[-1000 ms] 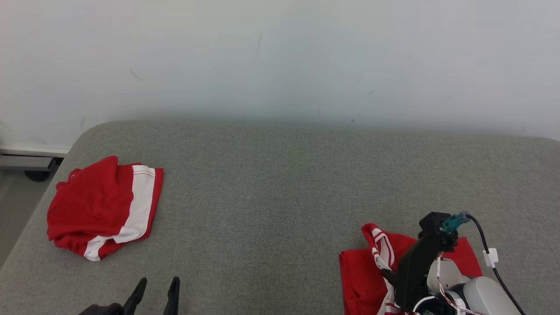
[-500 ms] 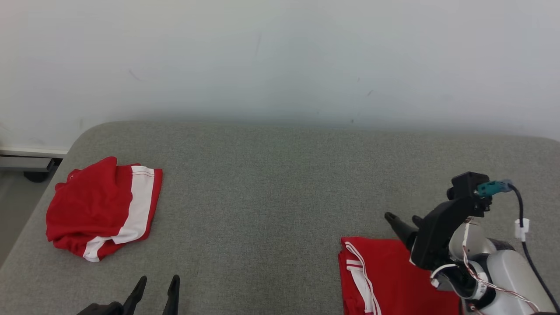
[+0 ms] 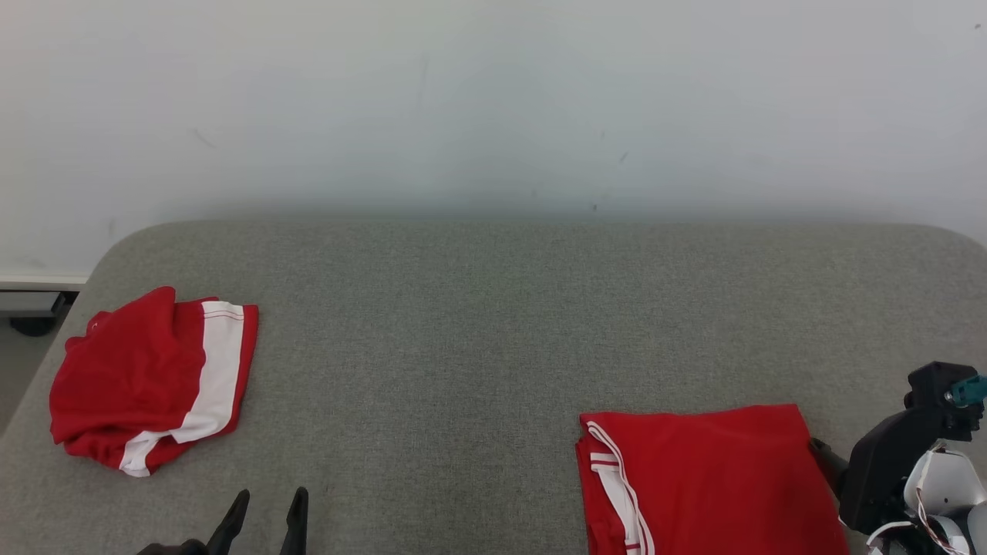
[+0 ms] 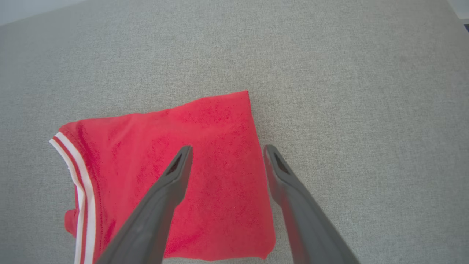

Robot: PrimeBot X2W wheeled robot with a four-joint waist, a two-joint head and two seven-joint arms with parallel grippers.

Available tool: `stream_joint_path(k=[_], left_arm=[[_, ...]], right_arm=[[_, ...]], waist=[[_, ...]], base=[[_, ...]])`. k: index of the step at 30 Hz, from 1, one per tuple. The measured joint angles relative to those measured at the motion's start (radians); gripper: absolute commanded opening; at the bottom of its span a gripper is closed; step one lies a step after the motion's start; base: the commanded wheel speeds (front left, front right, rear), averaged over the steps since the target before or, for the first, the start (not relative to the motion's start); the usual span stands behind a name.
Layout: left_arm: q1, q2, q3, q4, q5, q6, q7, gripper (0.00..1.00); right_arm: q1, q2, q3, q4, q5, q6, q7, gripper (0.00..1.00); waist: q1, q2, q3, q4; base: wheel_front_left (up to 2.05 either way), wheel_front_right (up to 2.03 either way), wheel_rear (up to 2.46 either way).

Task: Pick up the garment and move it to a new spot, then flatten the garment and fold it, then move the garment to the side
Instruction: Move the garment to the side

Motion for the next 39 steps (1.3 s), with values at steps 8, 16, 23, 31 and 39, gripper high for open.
stream_joint_path(k=[8, 16, 23, 31, 39], left_arm=[[-0.009, -0.001, -0.007, -0.006, 0.002, 0.000, 0.000, 1.00], [-0.033, 0.000, -0.014, -0.022, 0.014, 0.000, 0.000, 1.00], [-0.041, 0.004, -0.019, -0.022, 0.018, -0.001, 0.000, 1.00], [-0.053, 0.006, -0.026, -0.025, 0.019, -0.003, 0.009, 1.00], [-0.068, 0.008, -0.034, -0.025, 0.019, -0.011, 0.018, 1.00]], right_arm=[[0.006, -0.008, -0.012, 0.105, 0.017, 0.031, -0.007, 1.00], [0.005, -0.010, -0.032, 0.193, 0.017, 0.031, -0.046, 1.00], [-0.002, -0.008, -0.047, 0.252, 0.027, 0.035, -0.081, 1.00], [-0.039, -0.006, -0.067, 0.307, 0.050, 0.040, -0.115, 1.00], [-0.081, -0.006, -0.069, 0.370, 0.060, 0.056, -0.133, 1.00]], waist=[[0.0000, 0.0000, 0.015, -0.009], [0.0001, 0.0000, 0.028, 0.002], [0.0000, 0.0000, 0.041, 0.024], [0.0000, 0.0000, 0.053, 0.052], [0.0000, 0.0000, 0.069, 0.084]], base=[[0.00, 0.00, 0.00], [0.00, 0.00, 0.00], [0.00, 0.00, 0.00], [0.00, 0.00, 0.00], [0.00, 0.00, 0.00]])
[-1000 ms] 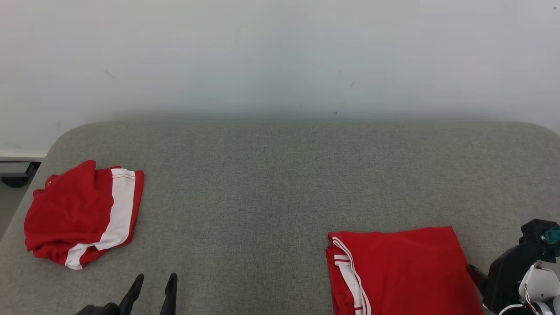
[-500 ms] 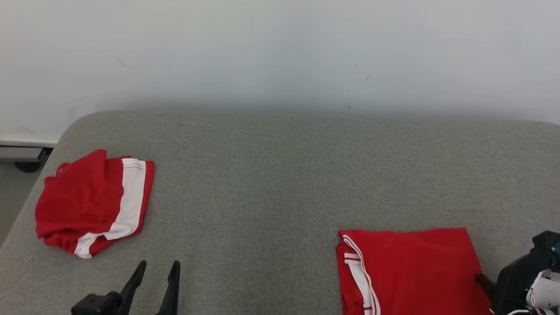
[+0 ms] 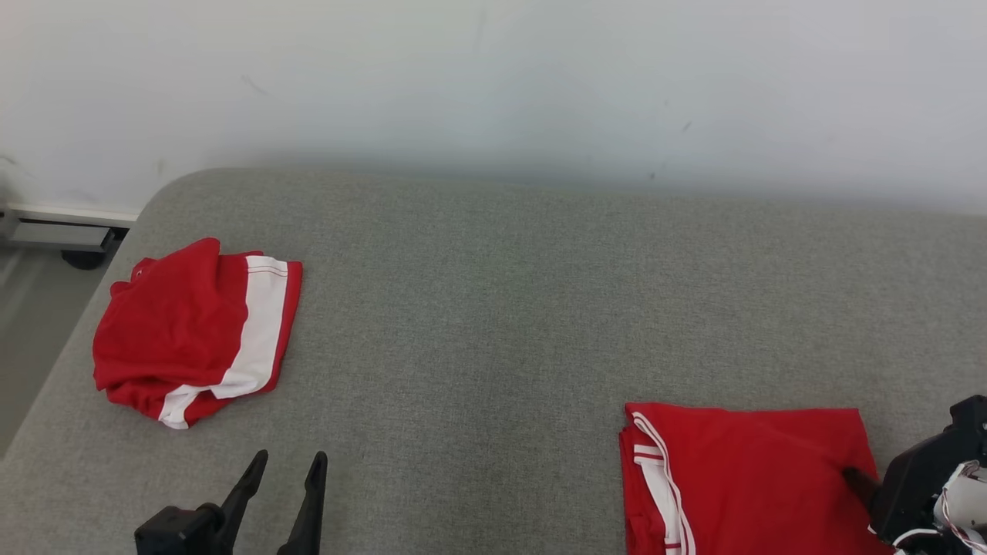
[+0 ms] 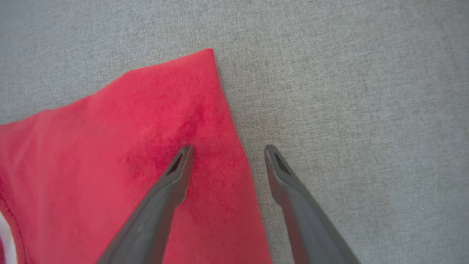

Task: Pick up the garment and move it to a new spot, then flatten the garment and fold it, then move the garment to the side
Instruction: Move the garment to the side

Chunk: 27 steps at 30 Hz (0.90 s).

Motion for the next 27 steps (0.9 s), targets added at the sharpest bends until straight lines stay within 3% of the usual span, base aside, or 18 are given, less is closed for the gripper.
stream_joint_path(k=[6, 7, 8, 9, 10, 17, 21, 27], left_arm=[[-0.006, 0.000, -0.002, 0.004, 0.000, -0.001, 0.002, 1.00], [-0.006, 0.000, -0.001, 0.005, 0.000, 0.000, 0.003, 1.00], [-0.006, 0.000, -0.001, 0.007, 0.000, 0.000, 0.003, 1.00], [-0.006, 0.000, 0.000, 0.008, 0.000, 0.000, 0.003, 1.00], [-0.006, 0.000, 0.000, 0.009, 0.000, 0.000, 0.003, 1.00], [-0.004, -0.001, 0.001, 0.019, 0.000, 0.000, 0.003, 1.00], [-0.003, -0.003, -0.001, 0.019, 0.000, 0.000, 0.003, 1.00], [0.001, -0.001, -0.002, 0.020, 0.000, 0.000, 0.003, 1.00]], right_arm=[[0.000, 0.000, 0.006, 0.054, 0.000, 0.002, 0.000, 1.00], [-0.003, 0.000, 0.009, 0.061, -0.001, 0.002, 0.000, 0.90], [-0.008, -0.001, 0.011, 0.067, -0.001, 0.002, 0.001, 0.47], [-0.015, -0.001, 0.012, 0.074, -0.001, 0.003, 0.001, 0.27], [-0.019, -0.001, 0.014, 0.078, -0.001, 0.006, 0.000, 0.00], [-0.052, -0.016, 0.064, 0.089, -0.021, 0.059, -0.010, 0.00], [-0.092, -0.058, 0.072, 0.066, -0.059, 0.075, -0.045, 0.00], [-0.157, -0.087, -0.015, 0.084, -0.057, 0.026, -0.096, 0.00]], waist=[[0.0000, 0.0000, 0.010, 0.025], [0.0000, 0.0000, 0.011, 0.028], [0.0000, 0.0000, 0.011, 0.030], [0.0000, 0.0000, 0.011, 0.031], [0.0000, 0.0000, 0.011, 0.032], [-0.0002, 0.0000, -0.005, 0.030], [-0.0002, 0.0000, -0.013, 0.024], [-0.0001, 0.0000, -0.019, 0.017]], base=[[0.00, 0.00, 0.00], [0.00, 0.00, 0.00], [0.00, 0.00, 0.00], [0.00, 0.00, 0.00], [0.00, 0.00, 0.00], [0.00, 0.00, 0.00], [0.00, 0.00, 0.00], [0.00, 0.00, 0.00]])
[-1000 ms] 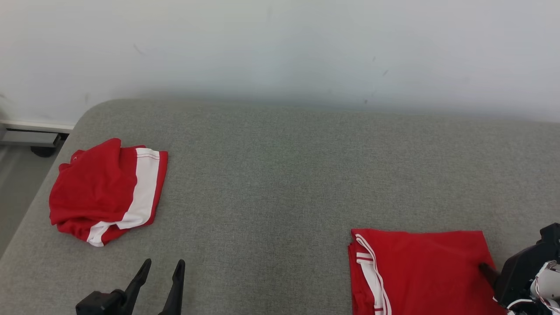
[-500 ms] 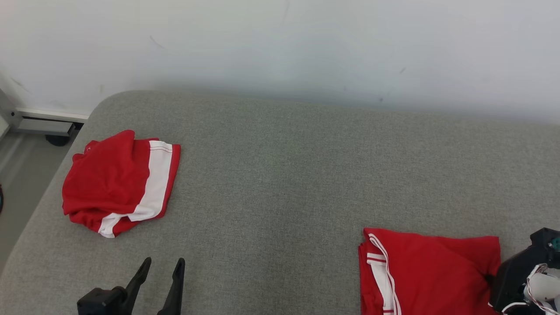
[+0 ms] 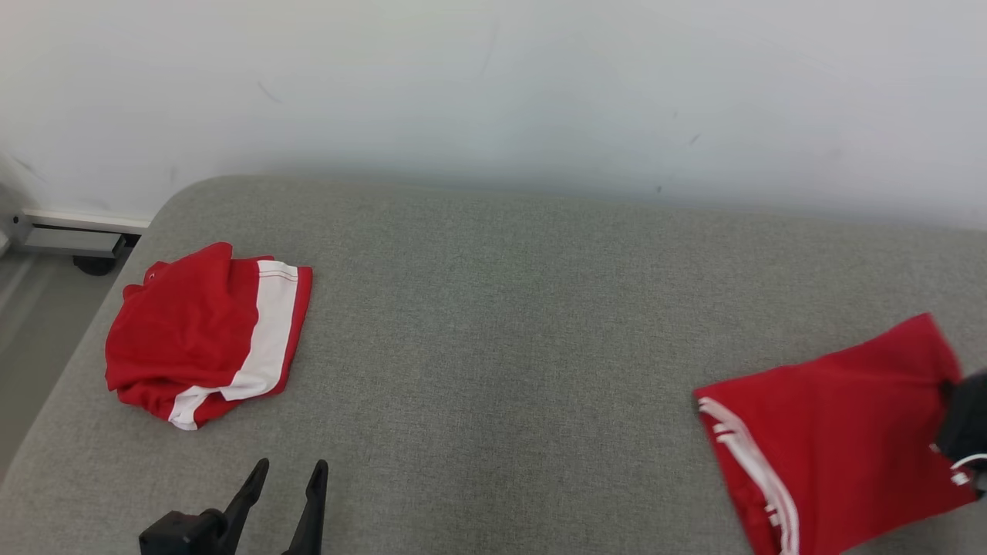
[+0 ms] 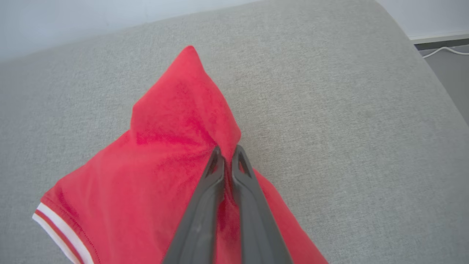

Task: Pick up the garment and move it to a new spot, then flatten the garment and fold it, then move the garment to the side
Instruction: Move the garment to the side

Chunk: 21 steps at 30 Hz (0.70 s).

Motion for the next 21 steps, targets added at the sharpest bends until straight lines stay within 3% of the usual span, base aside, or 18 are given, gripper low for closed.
stream_joint_path(k=[4, 7, 12, 21], left_arm=[[0.000, 0.002, -0.004, -0.002, 0.000, -0.002, 0.000, 1.00], [0.000, 0.004, -0.010, -0.004, 0.000, -0.009, 0.003, 1.00], [0.004, 0.016, -0.003, -0.011, 0.000, -0.008, 0.006, 1.00], [0.016, 0.025, -0.002, -0.031, 0.000, -0.008, 0.007, 1.00]], right_arm=[[-0.004, -0.030, -0.062, 0.014, 0.008, -0.058, -0.037, 0.00], [-0.002, -0.055, -0.109, 0.036, 0.008, -0.078, -0.064, 0.00], [-0.002, -0.111, -0.182, 0.064, 0.009, -0.092, -0.112, 0.00], [0.011, -0.120, -0.232, 0.085, -0.001, -0.101, -0.188, 0.00]], waist=[[0.0000, 0.0000, -0.003, -0.002], [0.0000, 0.0000, -0.001, 0.002], [0.0000, 0.0000, 0.006, 0.007], [0.0000, 0.0000, 0.032, 0.002]], base=[[0.00, 0.00, 0.00], [0.00, 0.00, 0.00], [0.00, 0.00, 0.00], [0.00, 0.00, 0.00]])
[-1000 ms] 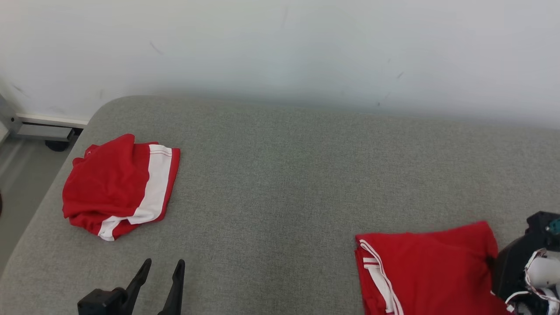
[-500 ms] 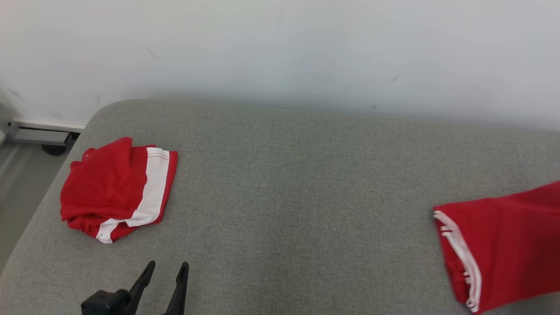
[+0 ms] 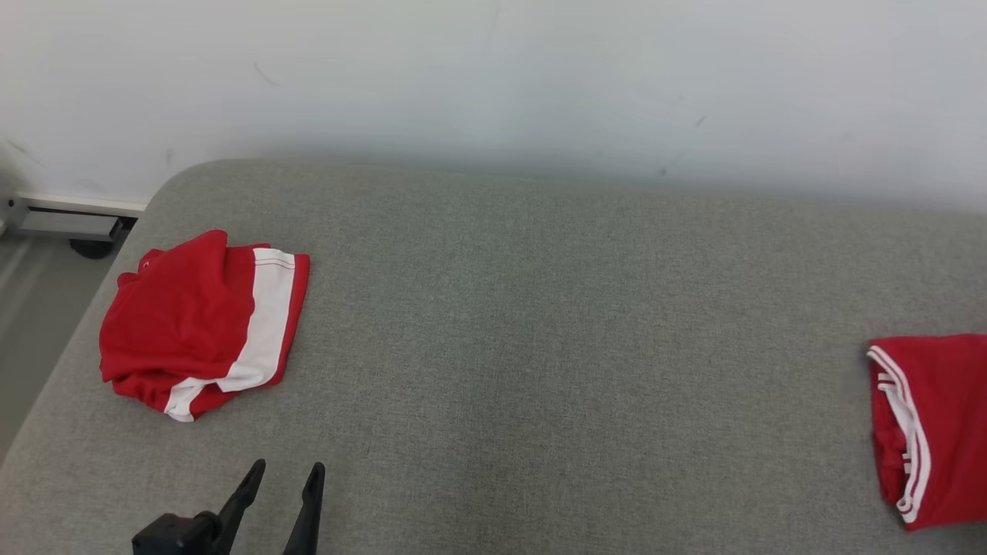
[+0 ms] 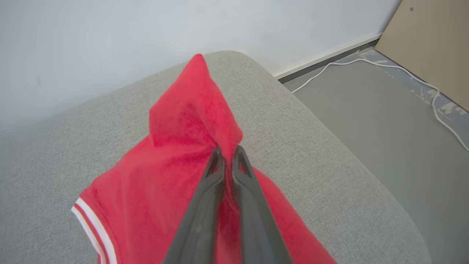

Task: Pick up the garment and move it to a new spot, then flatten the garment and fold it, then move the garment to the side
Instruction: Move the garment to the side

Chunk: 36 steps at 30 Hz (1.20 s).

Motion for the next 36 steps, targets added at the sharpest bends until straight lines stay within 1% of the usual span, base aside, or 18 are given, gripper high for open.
stream_joint_path(k=[3, 6, 13, 14, 15, 21, 26, 28, 30, 36], left_arm=[[-0.006, 0.000, -0.002, -0.001, 0.000, 0.000, 0.008, 1.00], [-0.007, 0.000, -0.002, -0.001, 0.000, 0.000, 0.009, 1.00], [-0.007, 0.002, -0.001, -0.002, 0.000, 0.000, 0.013, 1.00], [-0.008, 0.004, -0.002, -0.005, 0.000, 0.000, 0.014, 1.00], [-0.012, 0.005, -0.002, -0.005, 0.000, -0.001, 0.017, 1.00], [-0.019, 0.006, -0.003, -0.007, 0.005, -0.001, 0.021, 1.00], [-0.020, 0.006, -0.005, -0.009, 0.018, -0.001, 0.025, 1.00], [-0.022, 0.006, -0.007, -0.009, 0.018, -0.001, 0.025, 1.00], [-0.023, 0.003, -0.005, -0.009, 0.017, 0.000, 0.025, 1.00], [-0.043, -0.002, 0.024, -0.005, 0.017, 0.002, -0.005, 1.00]], right_arm=[[0.018, -0.011, -0.033, 0.011, -0.005, -0.007, -0.027, 0.00], [0.019, -0.013, -0.049, 0.017, -0.005, -0.007, -0.046, 0.00], [0.016, -0.012, -0.067, 0.017, -0.006, -0.008, -0.098, 0.00], [0.011, -0.011, -0.071, 0.017, -0.006, -0.008, -0.109, 0.56], [0.010, -0.011, -0.073, 0.017, -0.009, -0.008, -0.114, 1.00], [0.003, -0.010, -0.081, 0.017, -0.013, -0.008, -0.162, 1.00], [-0.026, -0.010, -0.049, 0.006, -0.032, -0.005, -0.199, 1.00], [-0.031, -0.012, -0.026, -0.004, -0.048, 0.017, -0.213, 1.00], [-0.039, -0.009, 0.002, -0.017, -0.053, 0.046, -0.230, 1.00], [-0.050, 0.054, 0.068, -0.064, -0.055, 0.122, -0.289, 1.00]], waist=[[0.0001, 0.0000, 0.008, 0.002], [0.0001, 0.0000, 0.011, 0.003], [0.0001, 0.0000, 0.018, 0.003], [0.0000, 0.0000, 0.021, 0.003], [0.0001, 0.0000, 0.022, 0.004], [0.0001, 0.0000, 0.029, 0.006], [0.0000, 0.0000, 0.033, 0.005], [0.0001, 0.0000, 0.033, 0.004], [0.0001, 0.0000, 0.032, 0.004], [0.0001, 0.0000, 0.010, -0.002]], base=[[0.00, 0.00, 0.00], [0.00, 0.00, 0.00], [0.00, 0.00, 0.00], [0.00, 0.00, 0.00], [0.00, 0.00, 0.00], [0.00, 0.00, 0.00], [0.00, 0.00, 0.00], [0.00, 0.00, 0.00], [0.00, 0.00, 0.00], [0.00, 0.00, 0.00]])
